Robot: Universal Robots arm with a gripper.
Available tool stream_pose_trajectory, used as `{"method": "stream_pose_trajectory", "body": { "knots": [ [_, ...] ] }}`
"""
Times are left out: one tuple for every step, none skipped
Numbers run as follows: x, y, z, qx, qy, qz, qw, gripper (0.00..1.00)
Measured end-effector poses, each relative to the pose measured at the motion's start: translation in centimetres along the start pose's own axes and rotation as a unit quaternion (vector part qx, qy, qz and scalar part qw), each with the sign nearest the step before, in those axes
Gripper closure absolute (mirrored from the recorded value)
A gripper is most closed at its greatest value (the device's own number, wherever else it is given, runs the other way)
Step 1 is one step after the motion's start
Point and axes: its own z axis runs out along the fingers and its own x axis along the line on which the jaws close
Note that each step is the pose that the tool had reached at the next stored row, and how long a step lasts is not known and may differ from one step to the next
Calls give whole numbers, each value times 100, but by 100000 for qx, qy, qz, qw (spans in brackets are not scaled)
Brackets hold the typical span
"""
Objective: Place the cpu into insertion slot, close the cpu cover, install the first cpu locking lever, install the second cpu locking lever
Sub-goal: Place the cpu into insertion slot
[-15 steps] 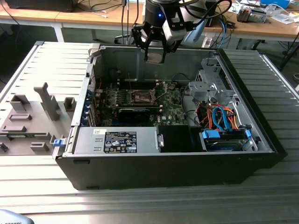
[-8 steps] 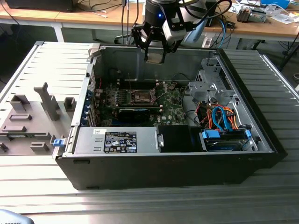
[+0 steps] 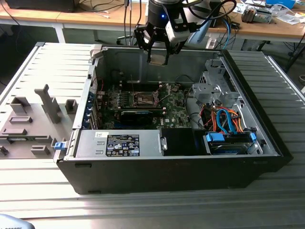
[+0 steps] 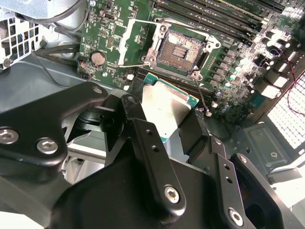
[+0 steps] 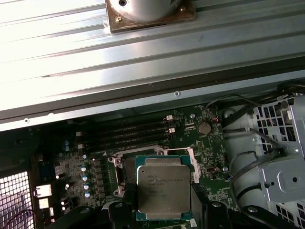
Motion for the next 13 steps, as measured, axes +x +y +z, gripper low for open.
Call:
{"method": "stream_pose_trajectory", "body": {
  "knots": [
    [0, 0, 1, 0, 0, 16, 100000, 46],
    [0, 0, 1, 4, -4, 43, 100000, 46],
    [0, 0, 2, 6, -6, 52, 100000, 46],
    [0, 0, 2, 5, -6, 83, 100000, 46],
    [0, 0, 4, 4, -10, 117, 100000, 46],
    [0, 0, 4, 4, -13, 130, 100000, 46],
    [0, 0, 5, 5, -14, 148, 100000, 46],
    [0, 0, 6, 8, -17, 181, 100000, 46],
    [0, -1, 6, 9, -21, 207, 100000, 46],
    [0, -1, 7, 8, -23, 231, 100000, 46],
    [0, -1, 7, 12, -25, 247, 100000, 46],
    [0, -1, 8, 10, -26, 282, 100000, 46],
    [0, -1, 9, 9, -30, 308, 100000, 46]
  ]
}}
